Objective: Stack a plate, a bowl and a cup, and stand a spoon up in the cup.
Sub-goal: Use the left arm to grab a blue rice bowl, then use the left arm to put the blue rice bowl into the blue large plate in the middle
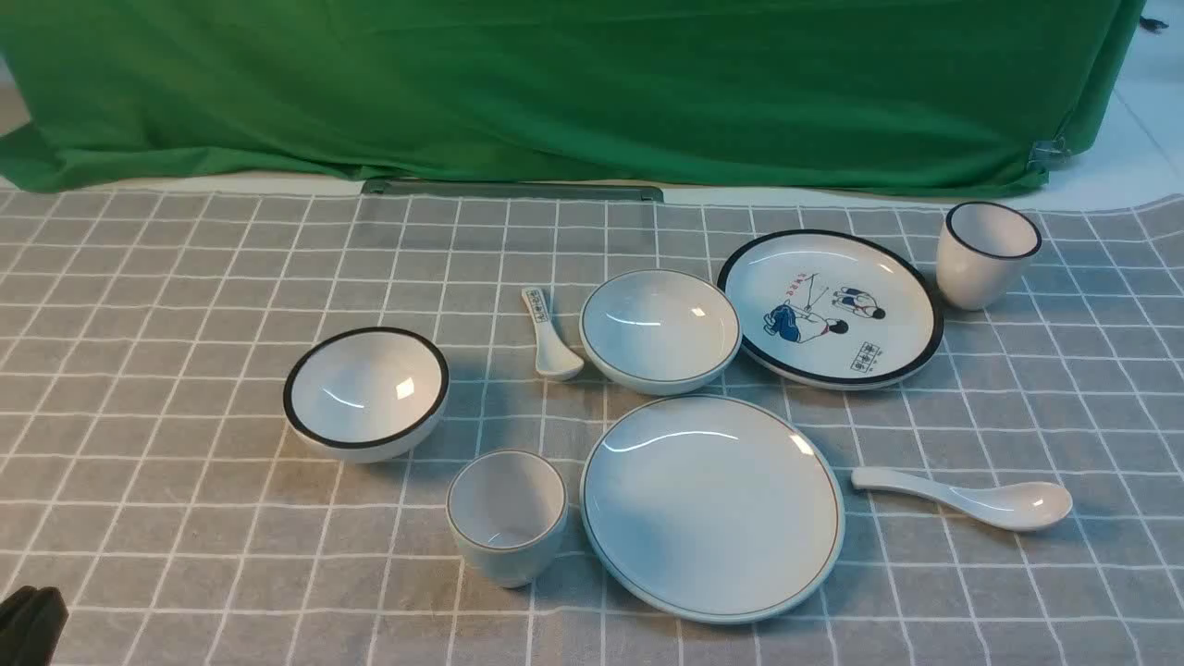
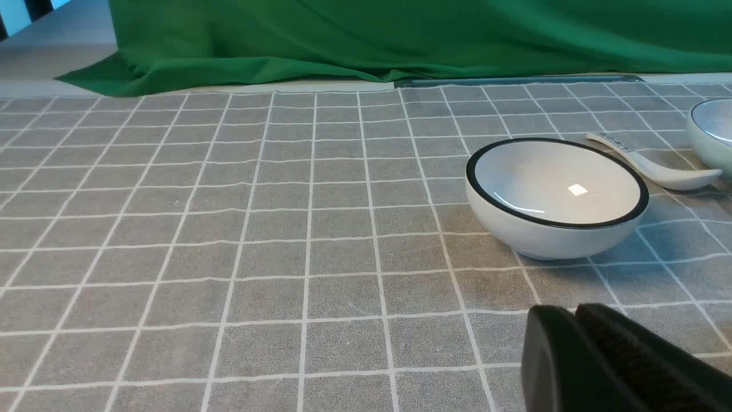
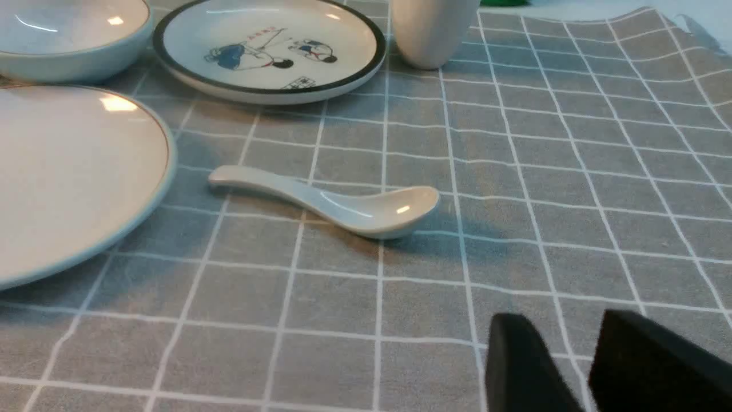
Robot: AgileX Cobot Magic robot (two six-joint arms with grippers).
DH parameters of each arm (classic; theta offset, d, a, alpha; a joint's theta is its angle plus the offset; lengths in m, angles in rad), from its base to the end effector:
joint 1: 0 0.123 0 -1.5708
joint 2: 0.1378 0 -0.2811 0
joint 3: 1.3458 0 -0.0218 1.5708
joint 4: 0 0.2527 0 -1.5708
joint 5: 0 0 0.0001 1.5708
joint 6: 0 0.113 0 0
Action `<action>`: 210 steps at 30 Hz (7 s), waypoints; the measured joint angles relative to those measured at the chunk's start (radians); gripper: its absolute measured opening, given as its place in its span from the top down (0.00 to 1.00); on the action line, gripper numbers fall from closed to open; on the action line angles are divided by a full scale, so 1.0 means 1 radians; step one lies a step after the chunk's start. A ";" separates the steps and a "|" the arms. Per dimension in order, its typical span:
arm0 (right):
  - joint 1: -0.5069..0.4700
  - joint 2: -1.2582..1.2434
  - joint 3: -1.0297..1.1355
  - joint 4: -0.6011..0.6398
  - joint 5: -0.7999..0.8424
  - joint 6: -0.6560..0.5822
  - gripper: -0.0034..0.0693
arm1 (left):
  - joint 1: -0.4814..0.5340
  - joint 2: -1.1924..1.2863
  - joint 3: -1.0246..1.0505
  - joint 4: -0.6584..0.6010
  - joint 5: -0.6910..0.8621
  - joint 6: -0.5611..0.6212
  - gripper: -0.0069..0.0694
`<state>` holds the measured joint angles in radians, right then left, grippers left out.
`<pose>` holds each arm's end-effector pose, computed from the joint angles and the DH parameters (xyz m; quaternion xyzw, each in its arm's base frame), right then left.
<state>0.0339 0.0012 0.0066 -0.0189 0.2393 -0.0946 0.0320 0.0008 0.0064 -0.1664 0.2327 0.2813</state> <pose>0.0833 0.0023 0.1856 -0.0544 0.7594 -0.0273 0.6478 0.0835 -0.0017 0.1868 0.0455 0.7566 0.0349 0.6514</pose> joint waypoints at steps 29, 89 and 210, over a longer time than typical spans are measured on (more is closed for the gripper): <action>0.000 0.000 0.000 0.000 0.001 0.000 0.62 | 0.000 0.000 0.000 0.013 -0.025 0.000 0.89; 0.174 0.620 -0.674 0.175 0.720 0.128 0.92 | -0.422 1.659 -1.524 -0.051 0.764 -0.193 0.91; 0.178 0.734 -0.666 0.117 0.670 0.095 0.83 | -0.605 1.958 -1.544 0.010 0.594 -0.272 0.43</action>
<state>0.2118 0.7354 -0.6597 0.0978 0.9089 0.0000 -0.5735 1.9584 -1.5381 -0.1563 0.8271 0.0089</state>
